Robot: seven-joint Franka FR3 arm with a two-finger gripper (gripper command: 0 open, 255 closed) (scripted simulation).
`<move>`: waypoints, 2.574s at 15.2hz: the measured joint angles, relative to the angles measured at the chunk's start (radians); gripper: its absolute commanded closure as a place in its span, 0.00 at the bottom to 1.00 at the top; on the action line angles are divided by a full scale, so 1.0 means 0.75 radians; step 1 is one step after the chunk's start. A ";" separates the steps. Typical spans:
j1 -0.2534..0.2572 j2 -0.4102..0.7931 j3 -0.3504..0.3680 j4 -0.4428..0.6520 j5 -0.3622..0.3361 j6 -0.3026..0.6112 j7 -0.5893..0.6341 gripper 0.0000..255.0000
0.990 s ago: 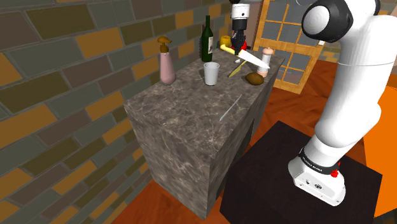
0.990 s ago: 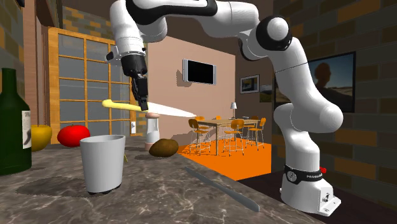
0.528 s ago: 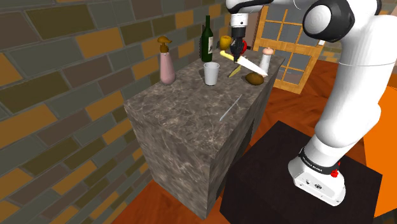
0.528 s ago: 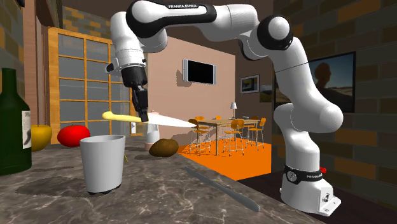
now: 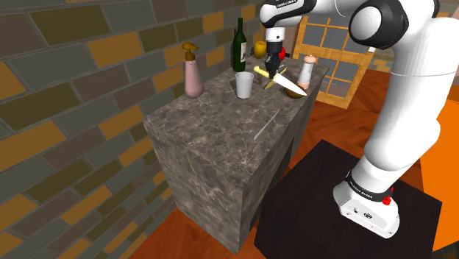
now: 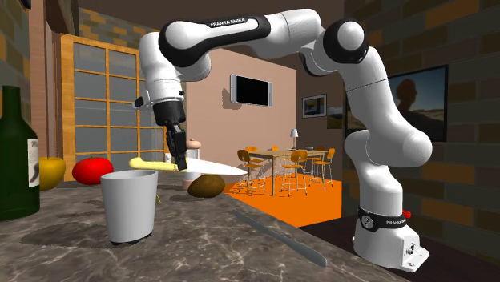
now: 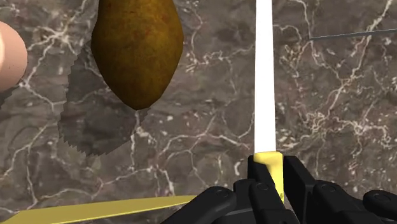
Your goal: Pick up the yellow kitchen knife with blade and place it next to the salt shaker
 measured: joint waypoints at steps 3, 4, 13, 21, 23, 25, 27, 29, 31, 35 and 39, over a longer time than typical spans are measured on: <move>-0.002 0.010 -0.001 -0.039 0.002 0.049 -0.007 1.00; -0.001 0.013 0.000 -0.053 0.002 0.065 -0.009 1.00; -0.001 0.056 0.003 -0.152 0.011 0.207 -0.022 1.00; 0.000 0.096 0.006 -0.211 0.020 0.306 -0.031 1.00; 0.000 0.096 0.006 -0.212 0.020 0.308 -0.031 1.00; 0.000 0.096 0.006 -0.213 0.020 0.309 -0.031 1.00; 0.000 0.096 0.006 -0.214 0.020 0.309 -0.031 0.00; 0.000 0.096 0.006 -0.214 0.020 0.309 -0.031 0.00; 0.000 0.096 0.006 -0.214 0.020 0.309 -0.031 0.00; -0.005 0.070 0.001 -0.153 0.012 0.224 -0.030 0.00; -0.008 0.079 0.000 -0.072 0.011 0.151 -0.025 0.00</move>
